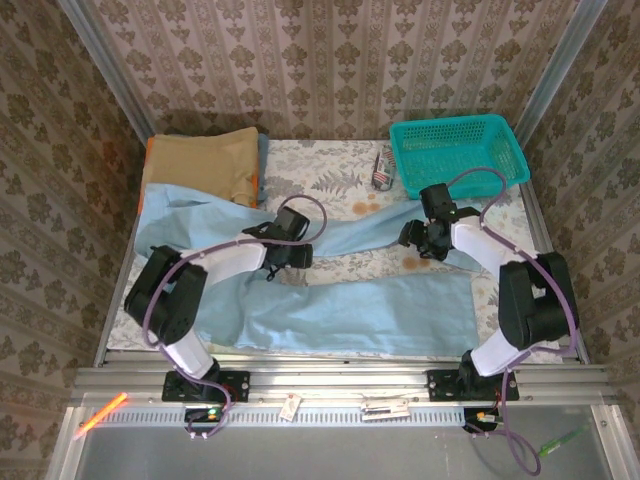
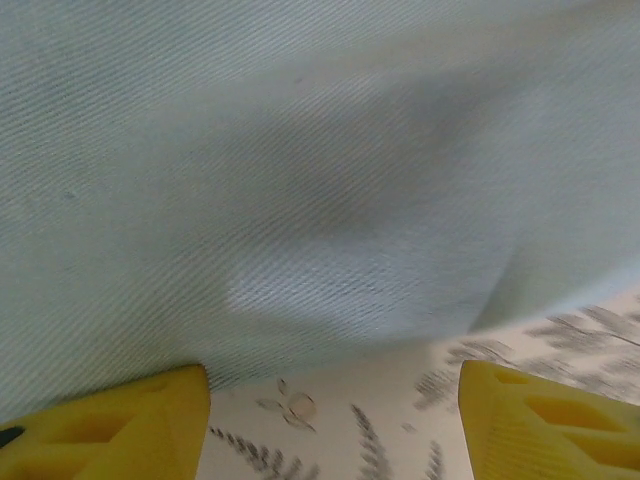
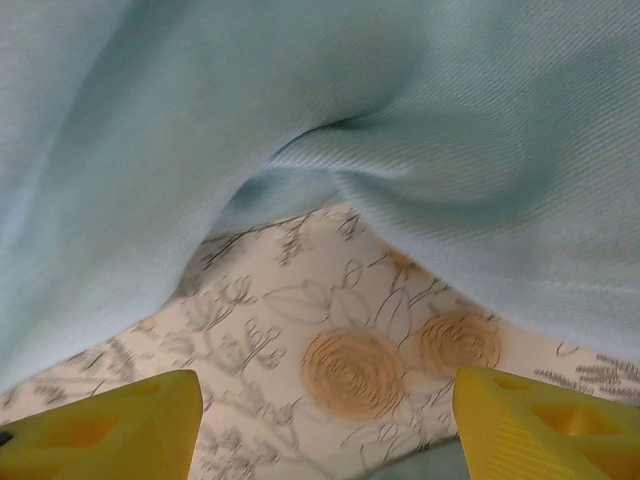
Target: Fold and stack the trousers
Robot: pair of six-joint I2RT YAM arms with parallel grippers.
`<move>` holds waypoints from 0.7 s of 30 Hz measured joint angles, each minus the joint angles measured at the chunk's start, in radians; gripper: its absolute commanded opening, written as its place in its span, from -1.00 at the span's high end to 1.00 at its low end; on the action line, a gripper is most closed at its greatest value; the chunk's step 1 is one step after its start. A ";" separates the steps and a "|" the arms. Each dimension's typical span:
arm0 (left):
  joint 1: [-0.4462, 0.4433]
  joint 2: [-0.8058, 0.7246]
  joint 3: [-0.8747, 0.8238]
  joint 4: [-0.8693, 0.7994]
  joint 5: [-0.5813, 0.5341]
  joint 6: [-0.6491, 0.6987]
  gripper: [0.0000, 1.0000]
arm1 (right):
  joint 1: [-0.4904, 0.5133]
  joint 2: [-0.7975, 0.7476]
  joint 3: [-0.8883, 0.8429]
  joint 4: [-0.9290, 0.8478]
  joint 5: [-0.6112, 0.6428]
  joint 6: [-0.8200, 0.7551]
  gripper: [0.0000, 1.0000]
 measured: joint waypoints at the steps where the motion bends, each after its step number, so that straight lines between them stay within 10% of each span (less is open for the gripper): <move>1: 0.001 0.031 0.017 -0.001 -0.019 0.003 -0.04 | -0.008 0.023 0.006 0.003 0.013 0.000 -0.36; 6: 0.010 0.113 0.094 0.004 -0.082 0.047 0.99 | -0.037 0.097 0.020 0.006 0.083 -0.008 -0.27; 13: 0.022 0.121 0.129 0.009 -0.101 0.111 1.00 | -0.082 0.143 0.027 0.006 0.114 -0.037 0.93; 21: 0.040 -0.037 0.131 -0.017 -0.085 0.145 1.00 | -0.089 0.018 0.026 -0.005 0.093 -0.041 1.00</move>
